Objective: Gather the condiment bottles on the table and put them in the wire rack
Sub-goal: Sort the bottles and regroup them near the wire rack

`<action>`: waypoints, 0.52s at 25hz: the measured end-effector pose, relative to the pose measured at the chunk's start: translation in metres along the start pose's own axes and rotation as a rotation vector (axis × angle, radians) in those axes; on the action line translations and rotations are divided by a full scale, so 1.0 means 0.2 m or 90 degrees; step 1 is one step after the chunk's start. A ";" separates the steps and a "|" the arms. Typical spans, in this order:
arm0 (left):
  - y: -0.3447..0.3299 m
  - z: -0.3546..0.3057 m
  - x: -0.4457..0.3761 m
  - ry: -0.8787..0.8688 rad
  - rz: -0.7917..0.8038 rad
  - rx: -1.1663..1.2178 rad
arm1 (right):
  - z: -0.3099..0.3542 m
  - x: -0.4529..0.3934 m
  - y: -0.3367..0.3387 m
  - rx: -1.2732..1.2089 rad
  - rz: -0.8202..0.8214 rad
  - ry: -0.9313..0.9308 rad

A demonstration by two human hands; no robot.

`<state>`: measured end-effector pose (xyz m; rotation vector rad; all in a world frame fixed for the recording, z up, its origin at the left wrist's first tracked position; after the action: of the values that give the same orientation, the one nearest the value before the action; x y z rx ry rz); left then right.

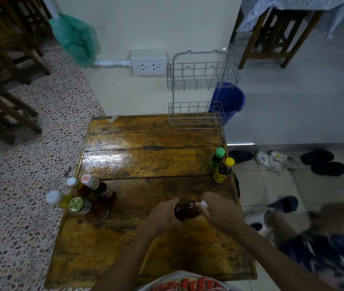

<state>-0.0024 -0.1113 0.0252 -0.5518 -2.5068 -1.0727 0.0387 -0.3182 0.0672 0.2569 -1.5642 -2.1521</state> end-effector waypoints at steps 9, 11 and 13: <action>-0.01 0.03 0.02 0.028 -0.014 -0.026 | 0.03 -0.11 0.02 -0.017 0.031 -0.073; -0.04 0.01 0.04 0.032 -0.060 -0.168 | 0.01 -0.09 -0.07 -0.030 0.174 -0.124; -0.09 -0.01 0.07 0.035 -0.096 -0.251 | -0.04 -0.07 -0.12 -0.069 0.320 -0.195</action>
<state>-0.0225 -0.1220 0.0220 -0.4315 -2.3268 -1.6334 0.0474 -0.3124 0.0400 -0.4755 -1.4611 -1.9185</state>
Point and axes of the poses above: each hand's wrist, its own x-axis away from the middle knuckle, its own y-axis out of the back of the hand, z = x × y, the point moved 2 cm from there along -x, towards the middle knuckle, and after that the axes turned 5 degrees about -y, right-handed, at the moved point
